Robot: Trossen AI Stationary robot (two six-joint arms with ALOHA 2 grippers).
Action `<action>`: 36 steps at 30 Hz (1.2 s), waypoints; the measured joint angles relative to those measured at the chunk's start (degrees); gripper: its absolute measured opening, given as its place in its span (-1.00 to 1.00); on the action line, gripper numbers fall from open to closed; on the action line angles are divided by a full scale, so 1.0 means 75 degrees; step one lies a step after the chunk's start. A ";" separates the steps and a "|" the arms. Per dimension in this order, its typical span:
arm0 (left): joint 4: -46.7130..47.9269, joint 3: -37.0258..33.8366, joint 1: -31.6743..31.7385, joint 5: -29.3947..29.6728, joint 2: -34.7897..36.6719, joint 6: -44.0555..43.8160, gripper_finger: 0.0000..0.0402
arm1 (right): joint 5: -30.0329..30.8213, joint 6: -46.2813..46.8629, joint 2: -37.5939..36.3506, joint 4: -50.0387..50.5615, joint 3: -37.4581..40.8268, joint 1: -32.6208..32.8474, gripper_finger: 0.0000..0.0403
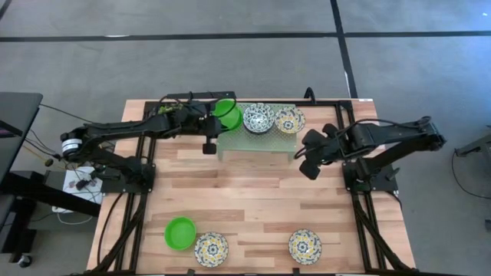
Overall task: Pick & Place Mini bowls
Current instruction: Stack the right green bowl on top of the green bowl on the shelf, then stack the green bowl on top of the green bowl on the shelf
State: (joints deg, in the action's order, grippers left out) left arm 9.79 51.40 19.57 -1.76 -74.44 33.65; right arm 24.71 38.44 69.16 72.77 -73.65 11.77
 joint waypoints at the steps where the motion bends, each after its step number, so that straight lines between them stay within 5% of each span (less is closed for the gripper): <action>1: -0.0004 0.0000 0.0000 0.0000 -0.0029 -0.0006 -0.94 | -0.0003 -0.0003 0.0046 0.0000 0.0000 0.0000 -0.48; 22: -0.0081 0.0000 -0.0023 0.0059 -0.0025 0.0061 -0.51 | -0.0002 -0.0003 0.0031 0.0003 0.0000 0.0000 -0.48; 36: -0.0161 0.0000 -0.1087 0.1414 0.0525 0.0510 -0.16 | 0.0035 -0.0003 0.0031 0.0000 0.0000 0.0006 -0.48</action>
State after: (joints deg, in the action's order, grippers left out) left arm 8.58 51.40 11.42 8.84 -70.51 37.47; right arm 24.97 38.41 69.38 72.77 -73.65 11.81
